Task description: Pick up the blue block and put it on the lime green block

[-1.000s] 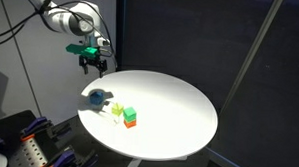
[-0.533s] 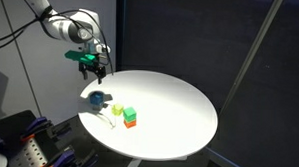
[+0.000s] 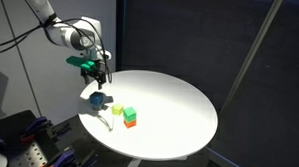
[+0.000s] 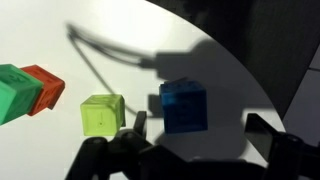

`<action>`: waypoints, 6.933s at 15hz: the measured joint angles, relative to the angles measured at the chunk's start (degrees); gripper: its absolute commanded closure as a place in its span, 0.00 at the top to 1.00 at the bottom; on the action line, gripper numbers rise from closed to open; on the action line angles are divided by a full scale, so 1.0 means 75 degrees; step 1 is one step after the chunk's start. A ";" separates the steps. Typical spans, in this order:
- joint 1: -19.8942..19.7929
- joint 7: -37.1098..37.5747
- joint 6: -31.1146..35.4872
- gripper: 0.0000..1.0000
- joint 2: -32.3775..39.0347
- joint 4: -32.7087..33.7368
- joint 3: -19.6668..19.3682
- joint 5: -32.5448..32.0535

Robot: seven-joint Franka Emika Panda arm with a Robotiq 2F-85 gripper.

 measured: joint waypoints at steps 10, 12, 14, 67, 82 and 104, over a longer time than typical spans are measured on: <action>-0.0012 0.0043 0.1073 1.00 0.0714 0.0017 -0.0049 -0.0043; 0.0004 0.0043 0.1237 1.00 0.0858 0.0027 -0.0053 -0.0069; 0.0022 0.0043 0.1356 1.00 0.0978 0.0042 -0.0072 -0.0110; 0.0061 0.1212 0.0493 0.30 0.0684 0.0474 -0.0775 -0.0822; -0.0248 0.1375 0.0628 0.30 0.1070 0.0547 -0.1167 -0.0822; -0.0282 0.0547 0.0425 0.30 0.1983 0.1490 -0.1181 -0.0825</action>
